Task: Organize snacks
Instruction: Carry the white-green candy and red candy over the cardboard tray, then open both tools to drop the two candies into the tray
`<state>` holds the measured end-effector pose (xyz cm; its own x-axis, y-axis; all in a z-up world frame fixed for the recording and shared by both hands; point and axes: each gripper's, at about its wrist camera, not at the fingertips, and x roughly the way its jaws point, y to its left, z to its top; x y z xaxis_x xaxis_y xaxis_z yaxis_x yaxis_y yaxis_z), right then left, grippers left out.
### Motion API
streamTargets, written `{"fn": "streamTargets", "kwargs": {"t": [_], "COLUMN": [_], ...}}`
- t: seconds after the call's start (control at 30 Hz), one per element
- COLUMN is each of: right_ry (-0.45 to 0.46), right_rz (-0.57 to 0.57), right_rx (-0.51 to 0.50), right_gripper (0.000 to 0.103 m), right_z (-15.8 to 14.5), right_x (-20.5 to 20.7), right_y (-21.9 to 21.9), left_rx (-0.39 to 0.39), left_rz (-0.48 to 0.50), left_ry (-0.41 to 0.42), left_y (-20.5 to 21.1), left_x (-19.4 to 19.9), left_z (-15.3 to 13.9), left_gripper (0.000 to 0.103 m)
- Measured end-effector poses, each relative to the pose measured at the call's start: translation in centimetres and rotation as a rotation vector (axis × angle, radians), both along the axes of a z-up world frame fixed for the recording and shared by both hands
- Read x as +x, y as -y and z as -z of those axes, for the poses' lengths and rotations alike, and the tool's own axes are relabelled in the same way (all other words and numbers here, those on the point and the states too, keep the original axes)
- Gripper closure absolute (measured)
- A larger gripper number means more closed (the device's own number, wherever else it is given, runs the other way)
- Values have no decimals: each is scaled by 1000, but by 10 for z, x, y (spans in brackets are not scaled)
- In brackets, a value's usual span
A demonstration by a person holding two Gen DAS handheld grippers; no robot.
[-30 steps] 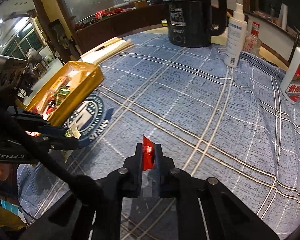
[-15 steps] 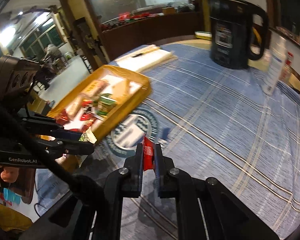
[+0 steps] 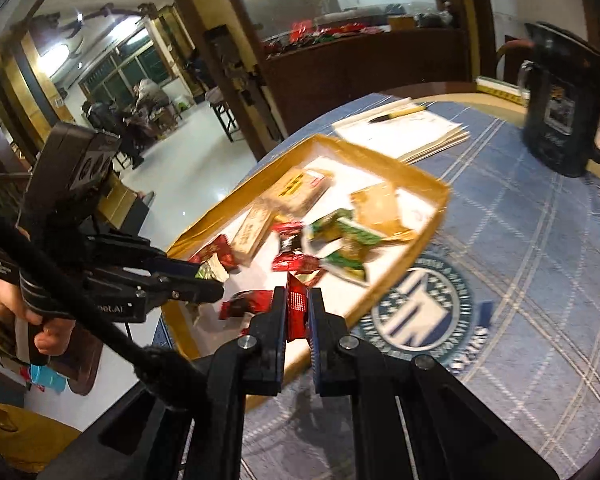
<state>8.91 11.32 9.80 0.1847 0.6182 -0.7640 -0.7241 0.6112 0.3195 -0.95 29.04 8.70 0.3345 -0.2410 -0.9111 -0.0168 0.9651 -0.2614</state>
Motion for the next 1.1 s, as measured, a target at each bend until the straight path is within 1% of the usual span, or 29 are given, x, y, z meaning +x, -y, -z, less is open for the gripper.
{"fn": "streamTargets", "kwargs": {"t": [0.1, 0.23, 0.43, 0.63, 0.83, 1.0, 1.1], "right_ry": [-12, -17, -13, 1, 8, -1, -6], "right_rz": [-7, -8, 12, 17, 22, 27, 34], "right_rx": [-33, -69, -128, -191, -231, -238, -234], "right_gripper": [95, 95, 95, 95, 95, 94, 92], "right_z": [11, 21, 31, 40, 46, 50, 50], "right_x": [-4, -6, -12, -18, -22, -25, -27], "right_y": [-20, -33, -45, -51, -54, -53, -52], "left_rx": [-5, -14, -8, 26, 73, 117, 133], "left_rz": [-3, 2, 19, 53, 85, 98, 94], "left_ry": [-22, -44, -63, -67, -62, -55, -51], "left_y": [-16, -31, -40, -40, -38, -35, -32], "left_x": [-8, -17, -22, -22, -21, -21, -21], "left_z": [10, 22, 38, 47, 52, 55, 56], "left_gripper": [82, 82, 82, 82, 82, 82, 82]}}
